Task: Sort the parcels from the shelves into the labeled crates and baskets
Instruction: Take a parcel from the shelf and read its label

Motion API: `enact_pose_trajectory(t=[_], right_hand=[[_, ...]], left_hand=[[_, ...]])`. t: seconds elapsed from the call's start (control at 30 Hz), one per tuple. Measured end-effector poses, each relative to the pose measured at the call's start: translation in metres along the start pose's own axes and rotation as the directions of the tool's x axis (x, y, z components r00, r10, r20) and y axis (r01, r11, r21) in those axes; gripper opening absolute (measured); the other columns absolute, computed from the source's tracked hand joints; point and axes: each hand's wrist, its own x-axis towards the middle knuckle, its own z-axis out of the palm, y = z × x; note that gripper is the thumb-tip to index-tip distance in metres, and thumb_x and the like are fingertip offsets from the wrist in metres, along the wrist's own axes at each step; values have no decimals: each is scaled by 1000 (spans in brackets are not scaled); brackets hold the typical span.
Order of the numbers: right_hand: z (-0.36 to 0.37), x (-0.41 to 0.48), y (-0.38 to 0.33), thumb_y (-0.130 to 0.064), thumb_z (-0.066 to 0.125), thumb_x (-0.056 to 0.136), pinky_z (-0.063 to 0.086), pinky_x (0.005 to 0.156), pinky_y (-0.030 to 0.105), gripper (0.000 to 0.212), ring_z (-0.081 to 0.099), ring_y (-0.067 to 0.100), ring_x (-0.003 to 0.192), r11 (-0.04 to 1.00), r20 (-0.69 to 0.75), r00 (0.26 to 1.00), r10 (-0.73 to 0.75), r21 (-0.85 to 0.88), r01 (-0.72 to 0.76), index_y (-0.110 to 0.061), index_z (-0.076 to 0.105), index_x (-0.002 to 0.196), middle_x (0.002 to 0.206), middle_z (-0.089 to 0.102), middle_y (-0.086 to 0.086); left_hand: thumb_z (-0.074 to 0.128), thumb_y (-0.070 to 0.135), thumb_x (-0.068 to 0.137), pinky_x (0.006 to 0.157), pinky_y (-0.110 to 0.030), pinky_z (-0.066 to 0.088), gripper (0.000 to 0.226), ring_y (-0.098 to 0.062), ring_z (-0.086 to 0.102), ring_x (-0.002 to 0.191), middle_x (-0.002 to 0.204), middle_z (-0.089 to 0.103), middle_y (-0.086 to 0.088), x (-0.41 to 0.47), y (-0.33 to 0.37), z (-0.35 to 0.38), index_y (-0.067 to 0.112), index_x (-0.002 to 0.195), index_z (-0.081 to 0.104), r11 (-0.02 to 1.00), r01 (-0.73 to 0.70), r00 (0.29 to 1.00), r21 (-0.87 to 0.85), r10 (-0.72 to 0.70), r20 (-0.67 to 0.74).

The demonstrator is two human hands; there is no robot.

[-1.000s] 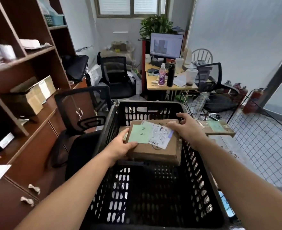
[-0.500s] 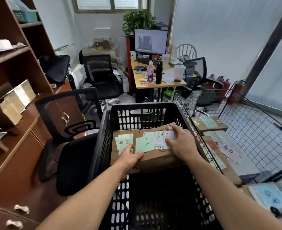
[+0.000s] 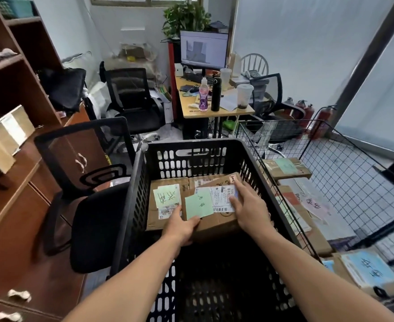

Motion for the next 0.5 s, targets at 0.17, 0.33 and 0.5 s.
enact_pose_trajectory(t=[0.17,0.33,0.5], right_hand=[[0,0,1,-23,54,105,31,118,39,57,35,25,147,999,22,1000,14,46,-15,-32,33,157,166,27,0],[-6,1,1,-20,62,100,43,111,25,59,52,19,131,996,-43,999,8,91,-4,-29,40,154,152,49,1],[-22,1,-5,-30,66,98,47,106,33,73,57,21,119,983,-82,997,7,185,8,-38,26,159,143,53,7]], left_hand=[[70,25,89,75,-50,60,70,-27,62,107,133,57,1,2,-2,-1,35,147,32,1000,-1,1000,-26,1,-2],[68,22,90,79,-47,58,66,-27,61,108,129,58,2,-9,13,-5,32,146,34,1000,1,1000,-22,0,23],[71,16,88,76,-45,60,68,-28,69,99,117,64,-1,-23,42,-35,37,143,38,997,-79,996,-19,80,41]])
